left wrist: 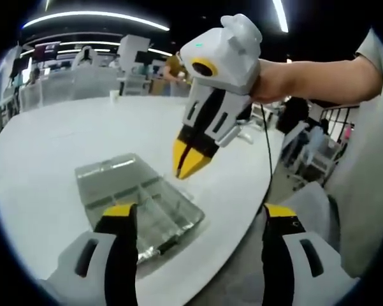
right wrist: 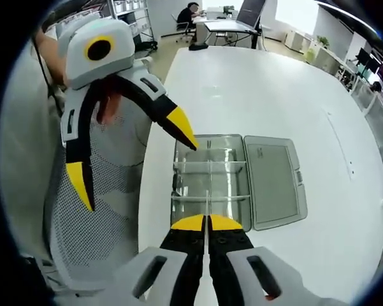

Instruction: Insert the divider into the dual guide fixture by aligning both edges with the guide slots and pushing it downward to the bottom, including one-sided entry, uneven engagement, binding, and posture correction.

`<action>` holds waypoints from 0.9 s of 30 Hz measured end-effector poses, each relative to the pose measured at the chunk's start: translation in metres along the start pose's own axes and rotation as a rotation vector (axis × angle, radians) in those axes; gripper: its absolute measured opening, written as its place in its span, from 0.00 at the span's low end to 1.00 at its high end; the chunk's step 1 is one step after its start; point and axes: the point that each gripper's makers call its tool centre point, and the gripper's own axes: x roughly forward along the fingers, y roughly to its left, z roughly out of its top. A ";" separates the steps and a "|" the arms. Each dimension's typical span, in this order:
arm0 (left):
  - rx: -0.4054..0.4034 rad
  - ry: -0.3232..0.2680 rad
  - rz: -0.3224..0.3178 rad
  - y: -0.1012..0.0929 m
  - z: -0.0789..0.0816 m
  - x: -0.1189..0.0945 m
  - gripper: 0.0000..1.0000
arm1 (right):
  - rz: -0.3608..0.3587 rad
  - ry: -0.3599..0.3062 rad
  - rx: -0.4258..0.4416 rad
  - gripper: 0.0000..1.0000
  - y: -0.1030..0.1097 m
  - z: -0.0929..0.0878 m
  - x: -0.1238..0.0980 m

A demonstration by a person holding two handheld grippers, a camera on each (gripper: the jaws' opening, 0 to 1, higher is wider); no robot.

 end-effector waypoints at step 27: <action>-0.017 -0.001 0.004 0.005 -0.003 -0.001 0.77 | 0.010 0.015 0.019 0.00 -0.006 -0.006 0.011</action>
